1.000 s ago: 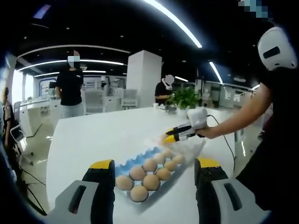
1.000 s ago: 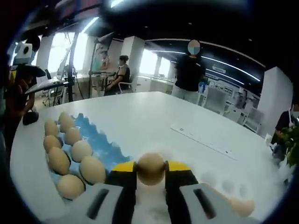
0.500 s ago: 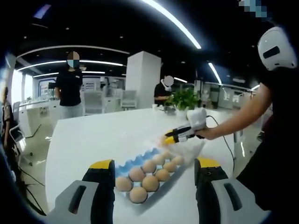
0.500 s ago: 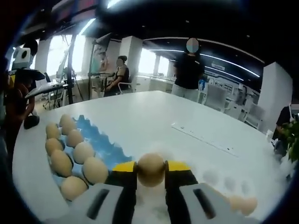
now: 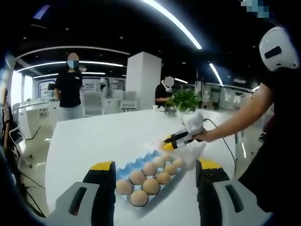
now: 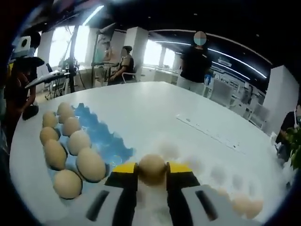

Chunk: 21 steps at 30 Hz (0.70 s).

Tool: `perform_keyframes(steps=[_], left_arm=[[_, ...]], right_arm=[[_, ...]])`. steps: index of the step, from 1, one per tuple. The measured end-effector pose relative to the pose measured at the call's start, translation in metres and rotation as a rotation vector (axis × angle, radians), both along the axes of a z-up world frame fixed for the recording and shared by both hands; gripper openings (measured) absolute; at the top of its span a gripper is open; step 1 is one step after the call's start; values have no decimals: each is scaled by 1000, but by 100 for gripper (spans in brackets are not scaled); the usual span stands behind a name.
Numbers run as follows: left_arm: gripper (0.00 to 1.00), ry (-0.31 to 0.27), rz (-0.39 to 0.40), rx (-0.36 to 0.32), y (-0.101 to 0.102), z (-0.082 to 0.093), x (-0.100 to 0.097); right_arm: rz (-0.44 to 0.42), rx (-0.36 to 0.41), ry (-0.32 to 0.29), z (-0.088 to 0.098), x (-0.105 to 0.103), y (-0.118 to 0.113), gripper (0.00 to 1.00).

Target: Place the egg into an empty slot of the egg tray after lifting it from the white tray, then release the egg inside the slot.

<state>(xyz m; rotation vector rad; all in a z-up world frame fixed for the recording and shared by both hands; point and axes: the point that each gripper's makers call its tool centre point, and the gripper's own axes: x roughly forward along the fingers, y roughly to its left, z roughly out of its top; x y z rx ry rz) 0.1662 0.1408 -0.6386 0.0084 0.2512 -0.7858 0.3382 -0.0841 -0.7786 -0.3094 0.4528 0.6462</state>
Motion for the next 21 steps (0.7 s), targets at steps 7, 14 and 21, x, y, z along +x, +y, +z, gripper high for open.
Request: perform_keyframes(steps=[7,14,21], left_arm=[[70,2,-9,3,-2,-1,1],[69,-2,2,2,0,-1,2],[68,1,14,0,2,-1,2]], right_arm=[[39,-46,32,-2,0,1,25],[54,-53,6,-3,0,1,23],[14,23,-62,16,-1,-1,22]])
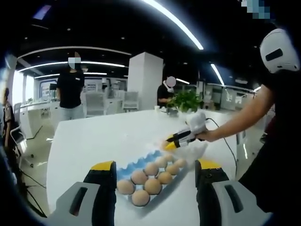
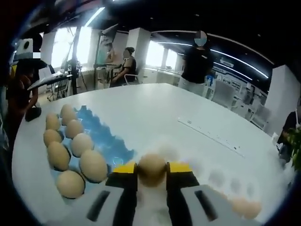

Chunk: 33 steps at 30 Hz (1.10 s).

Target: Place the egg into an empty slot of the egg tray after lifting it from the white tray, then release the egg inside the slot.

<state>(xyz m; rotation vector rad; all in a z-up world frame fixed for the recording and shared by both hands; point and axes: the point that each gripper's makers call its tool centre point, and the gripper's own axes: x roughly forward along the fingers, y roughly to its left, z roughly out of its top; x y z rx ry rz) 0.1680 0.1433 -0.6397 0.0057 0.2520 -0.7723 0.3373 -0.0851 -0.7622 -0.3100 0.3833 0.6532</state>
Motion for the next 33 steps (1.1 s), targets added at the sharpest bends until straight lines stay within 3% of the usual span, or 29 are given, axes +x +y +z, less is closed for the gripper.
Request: perform_keyframes(steps=[9,33], left_arm=[[69,9,-6,1,-2,-5,0],[69,-3,-9,-3,5,0,-1]], right_arm=[[-21,50,-10,13,0,-5,22],[38,68,-37,27,-3,35,22]])
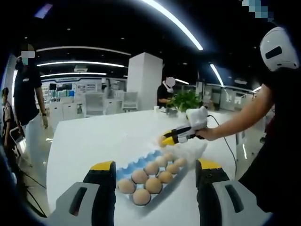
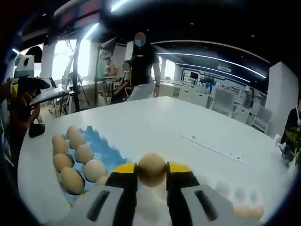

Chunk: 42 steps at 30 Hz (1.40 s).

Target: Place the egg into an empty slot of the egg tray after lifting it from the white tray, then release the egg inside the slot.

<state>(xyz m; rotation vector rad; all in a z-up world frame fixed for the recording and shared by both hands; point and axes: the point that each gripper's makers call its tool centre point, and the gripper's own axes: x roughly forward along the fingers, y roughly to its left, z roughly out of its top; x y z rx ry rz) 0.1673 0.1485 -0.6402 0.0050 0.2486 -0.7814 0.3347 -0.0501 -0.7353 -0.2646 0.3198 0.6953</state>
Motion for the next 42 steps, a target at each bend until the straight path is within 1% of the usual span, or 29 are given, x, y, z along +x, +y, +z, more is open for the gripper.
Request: perform_keyframes(steps=[4,17,31,36,38,40,42], left_arm=[[69,-2,4,-1,2,1,0],[69,1,10,-1,6,0,0],[69,1,23,-1,13,-1,-1],[69,3,24,0,14,-2,-2],[69,3,25,-2,15,-2,-2],[69,2,25,-3,15,-2,-3],[69,2,26,-4,16,-2,-3]], right_arm=[[14,8,8,0,-1,8,23],[54,27,4,3,-3,36,23],[113,45,0,5,-7,79,23],[138,57,0,8,-9,99,23],[143,54,-6,9,-10,103,23],[153,65,1,10,-11,111,23],[160,60,-11,10,-12,119,23]])
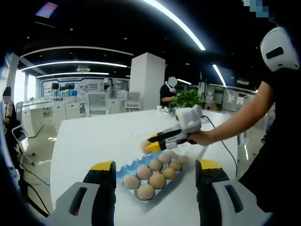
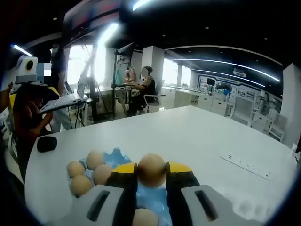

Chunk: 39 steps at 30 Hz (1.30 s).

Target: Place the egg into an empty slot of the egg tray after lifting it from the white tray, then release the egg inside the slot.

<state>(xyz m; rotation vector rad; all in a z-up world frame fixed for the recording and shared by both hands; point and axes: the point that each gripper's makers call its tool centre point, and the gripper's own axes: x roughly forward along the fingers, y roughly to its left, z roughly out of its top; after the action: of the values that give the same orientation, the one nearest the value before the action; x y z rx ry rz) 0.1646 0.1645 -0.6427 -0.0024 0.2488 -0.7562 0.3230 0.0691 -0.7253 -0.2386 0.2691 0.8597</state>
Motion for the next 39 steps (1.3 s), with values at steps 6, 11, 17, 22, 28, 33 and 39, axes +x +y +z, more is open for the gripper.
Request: perform_keyframes(steps=[6,11,17,22,28,33,39], left_arm=[[69,-2,0,-1,2,0,-1],[69,-2,3,-1,5,-1,-3],[69,0,7,-3,9,-1,-4],[69,0,8,-2,11,-1,-4],[69,6,11,2,14,-2,-5],[69,6,17,3,17,-2,-6],[69,7,23,3,19,-2,-6]], right_arm=[[28,10,5,-1,-5,27,23],[42,9,13,-4,-8,41,23],[58,15,24,-5,-12,56,23],[76,-1,17,-7,-12,69,23],[98,-10,20,-11,-13,84,23],[111,-21,21,-16,-13,94,23],[119,-34,34,-24,-10,98,22]])
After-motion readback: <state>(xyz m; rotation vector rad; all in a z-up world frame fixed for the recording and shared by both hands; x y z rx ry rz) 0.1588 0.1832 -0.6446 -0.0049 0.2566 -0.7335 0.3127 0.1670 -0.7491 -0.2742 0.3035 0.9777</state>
